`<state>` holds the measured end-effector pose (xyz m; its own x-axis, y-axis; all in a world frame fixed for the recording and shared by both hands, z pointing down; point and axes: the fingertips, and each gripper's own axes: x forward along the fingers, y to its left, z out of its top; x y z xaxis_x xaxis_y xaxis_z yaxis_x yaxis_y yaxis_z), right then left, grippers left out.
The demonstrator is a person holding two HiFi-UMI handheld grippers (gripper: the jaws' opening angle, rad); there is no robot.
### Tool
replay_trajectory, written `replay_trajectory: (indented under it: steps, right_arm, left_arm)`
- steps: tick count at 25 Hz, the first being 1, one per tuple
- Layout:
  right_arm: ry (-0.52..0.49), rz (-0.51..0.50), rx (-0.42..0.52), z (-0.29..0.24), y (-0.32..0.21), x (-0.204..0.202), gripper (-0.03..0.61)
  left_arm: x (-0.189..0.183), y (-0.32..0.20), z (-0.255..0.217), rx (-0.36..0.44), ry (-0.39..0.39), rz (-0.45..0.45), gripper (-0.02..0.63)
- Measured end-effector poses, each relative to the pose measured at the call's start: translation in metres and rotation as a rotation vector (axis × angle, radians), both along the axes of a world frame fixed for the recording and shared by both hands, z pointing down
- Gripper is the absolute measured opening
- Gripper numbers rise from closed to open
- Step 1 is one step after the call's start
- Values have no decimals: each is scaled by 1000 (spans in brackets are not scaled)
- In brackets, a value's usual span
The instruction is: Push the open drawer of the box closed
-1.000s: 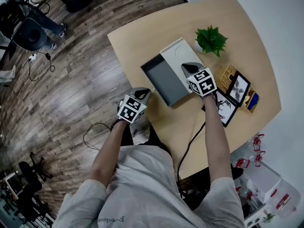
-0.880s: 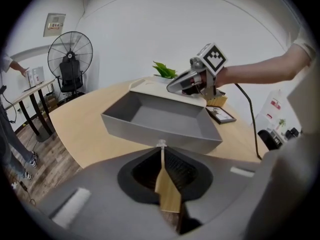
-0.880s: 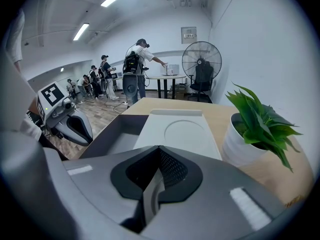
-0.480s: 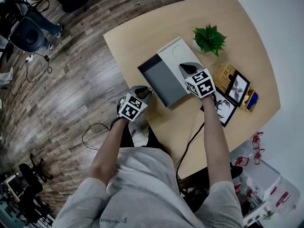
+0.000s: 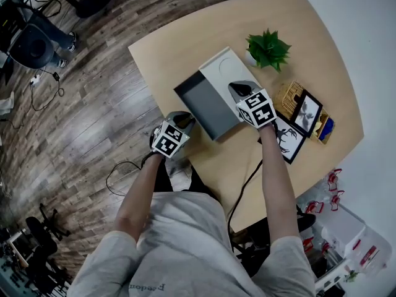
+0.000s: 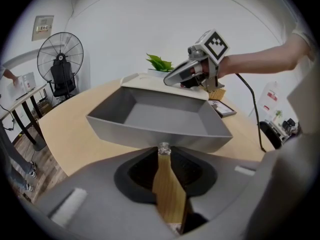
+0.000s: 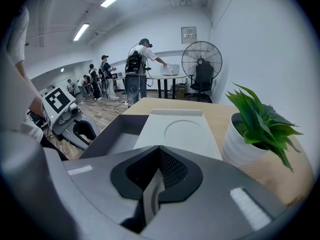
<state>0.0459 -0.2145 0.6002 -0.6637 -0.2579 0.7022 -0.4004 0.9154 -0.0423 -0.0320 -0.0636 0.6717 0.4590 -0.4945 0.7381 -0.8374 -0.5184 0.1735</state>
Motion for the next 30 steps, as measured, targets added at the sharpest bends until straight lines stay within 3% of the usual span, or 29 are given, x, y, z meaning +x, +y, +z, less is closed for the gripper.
replay_trajectory:
  steps: [8,30]
  right_arm:
    - [4,-2,6,1,-1,0,1]
    - [4,-3,18,1,0,-1,1]
  left_arm:
    - [2,-4,-8,36,12,-2,132]
    - [8,-13,-13,42,-6,12,132]
